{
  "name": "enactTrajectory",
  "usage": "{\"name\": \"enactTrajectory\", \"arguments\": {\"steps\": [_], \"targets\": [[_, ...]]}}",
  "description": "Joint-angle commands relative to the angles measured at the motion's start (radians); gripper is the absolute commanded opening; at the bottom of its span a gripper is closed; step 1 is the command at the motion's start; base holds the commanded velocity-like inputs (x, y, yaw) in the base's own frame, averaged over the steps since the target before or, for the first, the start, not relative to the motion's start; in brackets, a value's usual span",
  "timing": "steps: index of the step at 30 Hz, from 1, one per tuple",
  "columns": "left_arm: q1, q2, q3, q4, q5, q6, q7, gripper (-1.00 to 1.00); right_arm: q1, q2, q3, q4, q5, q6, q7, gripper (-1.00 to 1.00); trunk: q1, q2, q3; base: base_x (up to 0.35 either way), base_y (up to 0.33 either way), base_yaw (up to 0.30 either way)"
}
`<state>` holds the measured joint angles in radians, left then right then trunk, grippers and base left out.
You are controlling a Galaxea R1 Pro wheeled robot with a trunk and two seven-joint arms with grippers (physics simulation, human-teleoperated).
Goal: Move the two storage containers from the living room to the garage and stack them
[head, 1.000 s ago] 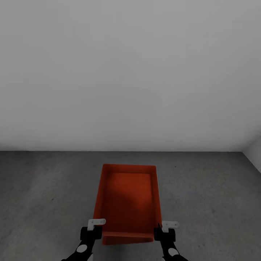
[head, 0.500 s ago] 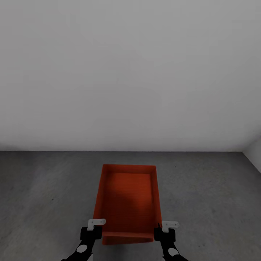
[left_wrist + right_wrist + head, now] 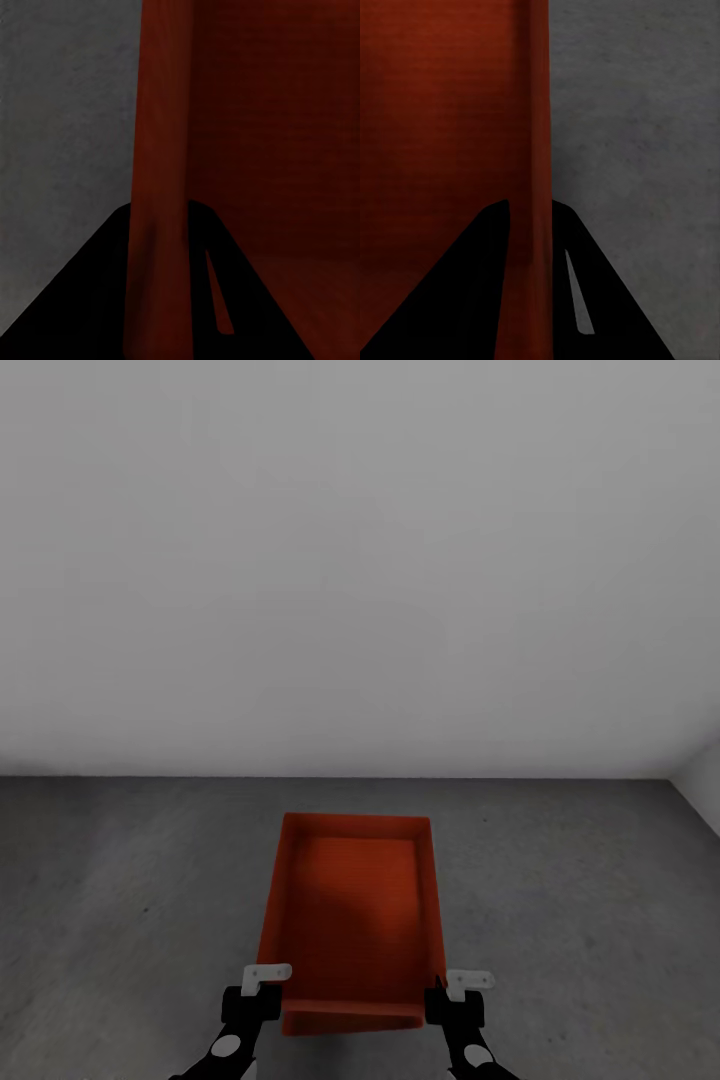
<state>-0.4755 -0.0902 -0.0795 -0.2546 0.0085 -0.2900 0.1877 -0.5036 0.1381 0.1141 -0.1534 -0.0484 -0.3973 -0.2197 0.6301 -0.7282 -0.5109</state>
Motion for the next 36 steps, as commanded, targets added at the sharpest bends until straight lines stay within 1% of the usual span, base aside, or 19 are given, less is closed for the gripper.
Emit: {"name": "enactTrajectory", "arguments": {"steps": [1,6,9,36], "targets": [[0.0,0.001,-0.002,0.003,0.004,-0.001,0.01,-1.0,-0.001,0.0,-0.019,-0.064,0.019,-0.006,0.012,-1.0,0.0,-0.001,-0.001,0.0,0.0,0.135],[0.0,0.001,-0.002,0.003,0.004,-0.001,0.01,-1.0,-0.001,0.0,-0.019,-0.064,0.018,-0.006,0.013,-1.0,0.0,-0.001,-0.001,0.0,0.0,0.211],[0.0,0.001,-0.002,0.003,0.004,-0.001,0.01,-1.0,-0.001,0.0,-0.019,-0.064,0.019,-0.006,0.013,-1.0,0.0,-0.001,-0.001,0.0,0.0,0.092],[0.0,0.0,-0.002,0.003,0.004,0.002,0.011,-1.0,-0.001,0.0,-0.019,-0.064,0.019,-0.006,0.013,-1.0,0.0,-0.001,-0.001,0.0,0.0,0.005]]}}
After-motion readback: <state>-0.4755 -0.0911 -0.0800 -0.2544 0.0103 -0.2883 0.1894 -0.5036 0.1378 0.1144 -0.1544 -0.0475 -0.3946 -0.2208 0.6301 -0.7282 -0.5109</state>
